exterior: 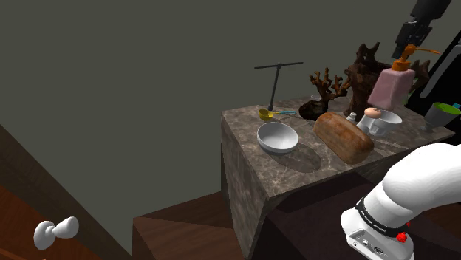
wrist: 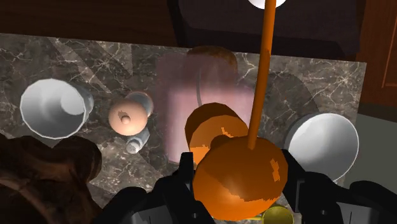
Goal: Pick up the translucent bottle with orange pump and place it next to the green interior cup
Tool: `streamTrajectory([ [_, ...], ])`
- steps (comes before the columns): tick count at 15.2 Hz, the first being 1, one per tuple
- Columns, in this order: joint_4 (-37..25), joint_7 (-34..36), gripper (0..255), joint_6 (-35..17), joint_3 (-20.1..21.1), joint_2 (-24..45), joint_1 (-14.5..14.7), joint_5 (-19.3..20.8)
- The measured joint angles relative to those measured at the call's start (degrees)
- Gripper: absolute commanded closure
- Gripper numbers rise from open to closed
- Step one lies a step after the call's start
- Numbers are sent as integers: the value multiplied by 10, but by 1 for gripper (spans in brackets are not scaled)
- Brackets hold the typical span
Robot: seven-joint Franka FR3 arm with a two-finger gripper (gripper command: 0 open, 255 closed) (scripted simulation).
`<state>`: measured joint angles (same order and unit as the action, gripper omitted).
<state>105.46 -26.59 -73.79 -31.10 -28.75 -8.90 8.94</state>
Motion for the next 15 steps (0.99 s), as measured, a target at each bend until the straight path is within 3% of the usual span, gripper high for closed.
streamTrajectory([
  [8,-63,-139,255,-14,-124,67,-5,23],
  [13,-119,-243,255,-26,-225,144,0,3],
  [15,-150,-296,255,-32,-279,198,2,-28],
])
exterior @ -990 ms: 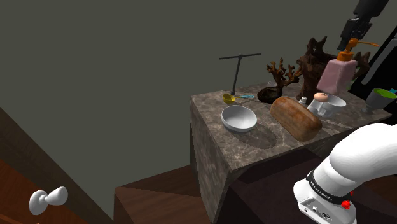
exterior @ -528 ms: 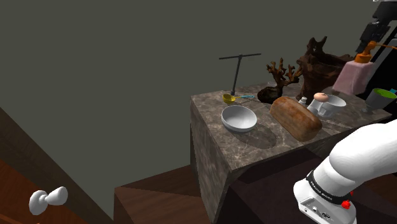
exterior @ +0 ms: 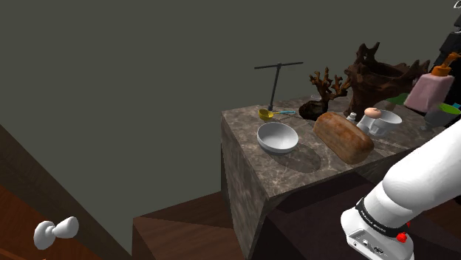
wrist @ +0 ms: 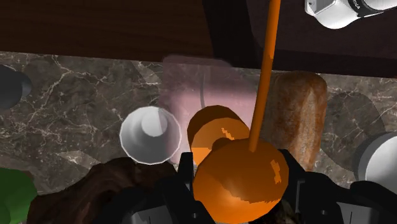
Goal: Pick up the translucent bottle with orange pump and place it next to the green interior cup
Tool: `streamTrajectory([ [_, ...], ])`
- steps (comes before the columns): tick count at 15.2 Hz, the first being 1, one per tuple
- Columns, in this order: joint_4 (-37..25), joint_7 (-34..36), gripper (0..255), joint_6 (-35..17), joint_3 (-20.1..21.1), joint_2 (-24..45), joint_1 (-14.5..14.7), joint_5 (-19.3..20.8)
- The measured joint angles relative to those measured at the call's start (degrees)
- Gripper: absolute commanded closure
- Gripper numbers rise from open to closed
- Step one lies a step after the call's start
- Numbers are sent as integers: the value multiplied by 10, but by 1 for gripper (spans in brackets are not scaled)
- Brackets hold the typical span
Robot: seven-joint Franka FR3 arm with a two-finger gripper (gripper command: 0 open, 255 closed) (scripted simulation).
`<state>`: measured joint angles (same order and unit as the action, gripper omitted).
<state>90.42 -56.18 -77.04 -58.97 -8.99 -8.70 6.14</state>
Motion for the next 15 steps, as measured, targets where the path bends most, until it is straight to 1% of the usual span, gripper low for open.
streamTrajectory([
  [1,-10,-23,255,1,-19,19,-4,-12],
  [2,-32,-55,255,2,-48,59,-10,-41],
  [3,-54,-97,255,1,-77,112,-28,-80],
  [4,-73,-135,255,4,-91,153,-53,-114],
  [5,-98,-168,255,13,-96,192,-85,-145],
  [7,-152,-227,255,29,-85,268,-170,-206],
  [9,-221,-265,255,56,-62,330,-257,-255],
  [10,-251,-278,255,66,-52,354,-294,-274],
  [11,-295,-291,255,79,-36,387,-343,-298],
  [12,-313,-300,255,84,-29,403,-369,-310],
  [14,-302,-306,255,71,-27,407,-372,-312],
  [15,-291,-307,255,63,-29,405,-366,-310],
])
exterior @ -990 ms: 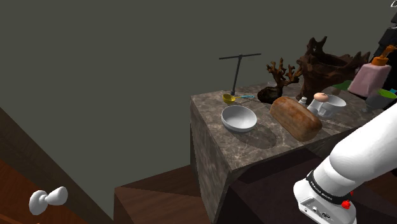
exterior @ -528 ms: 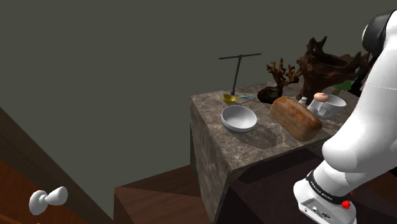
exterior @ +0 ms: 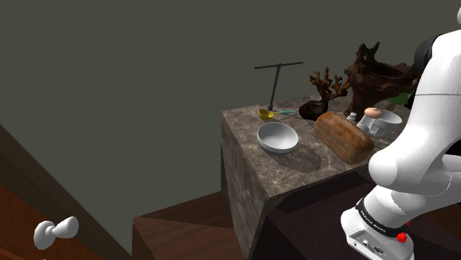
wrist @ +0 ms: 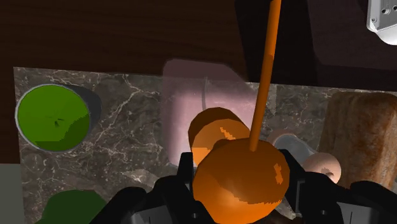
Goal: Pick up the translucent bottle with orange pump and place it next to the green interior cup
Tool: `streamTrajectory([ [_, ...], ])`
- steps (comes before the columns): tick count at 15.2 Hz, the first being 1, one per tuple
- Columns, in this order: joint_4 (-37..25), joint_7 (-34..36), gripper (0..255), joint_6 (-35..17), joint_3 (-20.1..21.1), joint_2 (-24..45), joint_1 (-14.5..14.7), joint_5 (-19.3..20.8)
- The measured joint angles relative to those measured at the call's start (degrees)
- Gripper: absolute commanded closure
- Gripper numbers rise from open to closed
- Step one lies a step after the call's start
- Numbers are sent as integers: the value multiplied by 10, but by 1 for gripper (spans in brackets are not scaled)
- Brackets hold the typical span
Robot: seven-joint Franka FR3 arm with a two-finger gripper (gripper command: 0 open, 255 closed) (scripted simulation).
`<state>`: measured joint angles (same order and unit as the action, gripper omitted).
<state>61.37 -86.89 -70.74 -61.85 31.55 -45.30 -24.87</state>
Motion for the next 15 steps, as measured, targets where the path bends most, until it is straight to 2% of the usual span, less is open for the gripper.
streamTrajectory([
  [10,132,-4,255,-98,-17,-22,67,20],
  [15,176,-6,255,-137,-19,-23,84,21],
])
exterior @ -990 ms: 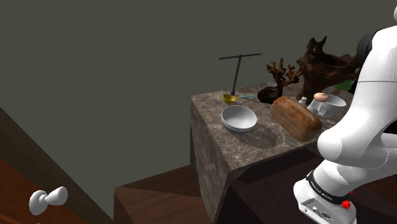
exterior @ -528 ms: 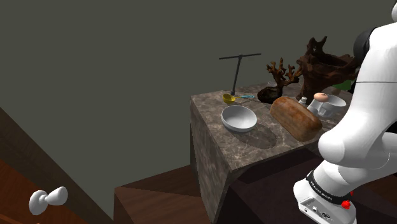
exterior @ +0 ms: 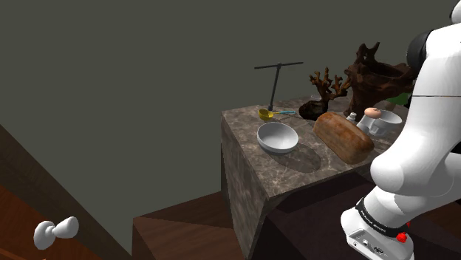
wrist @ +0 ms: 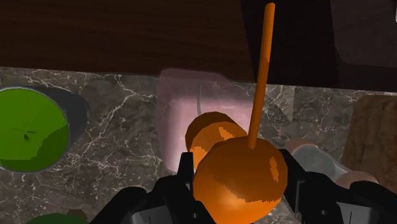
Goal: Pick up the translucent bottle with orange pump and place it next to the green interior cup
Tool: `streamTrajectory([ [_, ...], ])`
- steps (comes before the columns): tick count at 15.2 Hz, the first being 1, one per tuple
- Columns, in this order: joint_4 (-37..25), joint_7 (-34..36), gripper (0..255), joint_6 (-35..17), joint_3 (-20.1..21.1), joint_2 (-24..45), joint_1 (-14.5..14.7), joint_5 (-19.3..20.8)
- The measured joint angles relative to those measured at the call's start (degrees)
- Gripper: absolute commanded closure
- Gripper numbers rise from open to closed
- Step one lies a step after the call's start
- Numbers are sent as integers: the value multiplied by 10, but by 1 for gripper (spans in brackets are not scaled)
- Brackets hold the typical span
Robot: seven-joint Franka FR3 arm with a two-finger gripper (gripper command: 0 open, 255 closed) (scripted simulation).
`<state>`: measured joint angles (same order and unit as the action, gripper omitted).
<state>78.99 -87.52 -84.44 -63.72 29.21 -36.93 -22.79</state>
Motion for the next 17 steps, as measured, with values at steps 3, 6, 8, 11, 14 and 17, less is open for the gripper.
streamTrajectory([
  [3,28,-2,255,-25,0,0,9,-1],
  [6,54,-4,255,-48,-1,0,18,-1],
  [8,68,-6,255,-62,0,1,21,-3],
  [11,91,-9,255,-84,1,3,27,-6],
  [14,112,-11,255,-106,4,7,31,-10],
  [17,127,-16,255,-125,9,15,28,-17],
])
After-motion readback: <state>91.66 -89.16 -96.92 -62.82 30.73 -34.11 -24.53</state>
